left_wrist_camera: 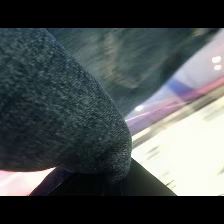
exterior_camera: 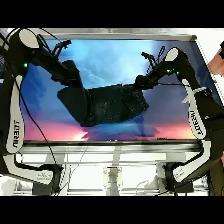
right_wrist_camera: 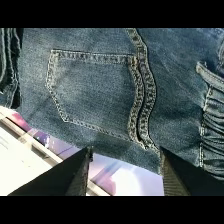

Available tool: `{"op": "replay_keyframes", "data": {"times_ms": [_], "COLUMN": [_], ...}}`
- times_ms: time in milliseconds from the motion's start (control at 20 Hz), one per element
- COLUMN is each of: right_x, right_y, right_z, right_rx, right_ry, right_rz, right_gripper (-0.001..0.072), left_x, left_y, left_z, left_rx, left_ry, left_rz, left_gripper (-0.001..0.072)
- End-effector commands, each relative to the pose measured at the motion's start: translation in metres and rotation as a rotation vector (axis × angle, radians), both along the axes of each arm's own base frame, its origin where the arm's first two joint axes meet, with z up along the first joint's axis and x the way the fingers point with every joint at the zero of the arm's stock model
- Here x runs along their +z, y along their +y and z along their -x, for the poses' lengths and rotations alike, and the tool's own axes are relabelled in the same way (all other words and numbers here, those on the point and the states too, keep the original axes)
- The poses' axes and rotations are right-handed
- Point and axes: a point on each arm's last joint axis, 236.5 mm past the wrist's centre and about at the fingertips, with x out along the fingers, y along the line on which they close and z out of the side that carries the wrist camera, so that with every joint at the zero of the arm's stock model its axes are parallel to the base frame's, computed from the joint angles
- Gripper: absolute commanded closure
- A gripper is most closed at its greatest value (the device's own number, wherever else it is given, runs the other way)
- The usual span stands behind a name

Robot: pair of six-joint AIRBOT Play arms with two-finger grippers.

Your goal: Fold the clothes and pants, and hang the long-sleeved shirts on hangers.

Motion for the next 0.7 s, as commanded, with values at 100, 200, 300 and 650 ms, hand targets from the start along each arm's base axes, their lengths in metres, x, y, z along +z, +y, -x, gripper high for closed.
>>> {"op": "replay_keyframes", "data": {"times_ms": [100, 200, 300, 650], "right_x": [0.0, 0.0, -0.001, -0.002], "right_y": [-0.001, -0.001, -0.002, -0.023], "right_z": [-0.002, -0.002, -0.003, -0.008], "right_rx": [0.002, 0.003, 0.003, -0.039], "right_ry": [-0.012, -0.013, -0.014, -0.006], "right_rz": [0.001, 0.001, 0.009, 0.014], "right_gripper": [0.0246, 0.0246, 0.0246, 0.0245], "left_x": [0.017, 0.016, 0.011, -0.021], "left_y": [-0.06, -0.075, -0.088, -0.133], "left_z": [-0.004, -0.004, -0.001, -0.012], "left_rx": [-0.044, -0.061, -0.082, -0.091], "left_ry": [-0.075, -0.09, -0.085, -0.047], "left_rz": [0.14, 0.15, 0.153, 0.212], "left_gripper": [0.0681, 0.0682, 0.0681, 0.0679]}}
